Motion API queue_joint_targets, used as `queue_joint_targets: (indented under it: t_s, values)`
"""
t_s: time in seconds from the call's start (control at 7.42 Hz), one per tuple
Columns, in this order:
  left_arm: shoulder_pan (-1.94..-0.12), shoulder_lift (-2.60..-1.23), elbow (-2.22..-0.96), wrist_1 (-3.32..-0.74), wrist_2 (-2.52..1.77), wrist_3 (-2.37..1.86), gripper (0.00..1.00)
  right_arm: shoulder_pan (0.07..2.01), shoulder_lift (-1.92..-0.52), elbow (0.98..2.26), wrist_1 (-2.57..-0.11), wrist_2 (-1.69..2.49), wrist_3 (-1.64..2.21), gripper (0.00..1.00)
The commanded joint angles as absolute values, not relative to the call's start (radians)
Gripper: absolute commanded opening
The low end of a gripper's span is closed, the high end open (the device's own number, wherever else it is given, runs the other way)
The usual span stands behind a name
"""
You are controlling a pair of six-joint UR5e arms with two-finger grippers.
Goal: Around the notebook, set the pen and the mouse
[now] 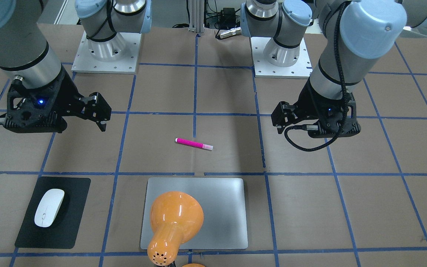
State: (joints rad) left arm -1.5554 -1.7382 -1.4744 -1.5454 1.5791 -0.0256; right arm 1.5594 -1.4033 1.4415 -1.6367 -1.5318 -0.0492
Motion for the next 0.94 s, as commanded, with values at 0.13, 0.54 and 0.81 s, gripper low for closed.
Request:
queue_joint_targets:
  t_s: [0.13,0.54,0.81]
  values:
    - [-1.462,-1.684,-1.479,-1.621,1.552,0.052,1.0,1.56,-1.416,1.46,-1.663,-1.577,-0.049,1.0]
    - [-1.473,-1.672,-1.474,-1.638,1.559,0.037,1.0,1.562,-1.414,1.436,-1.652,-1.566,-0.049,1.0]
    - [-1.473,-1.671,-1.474,-1.646,1.557,0.029,1.0,1.562,-1.414,1.434,-1.644,-1.565,-0.048,1.0]
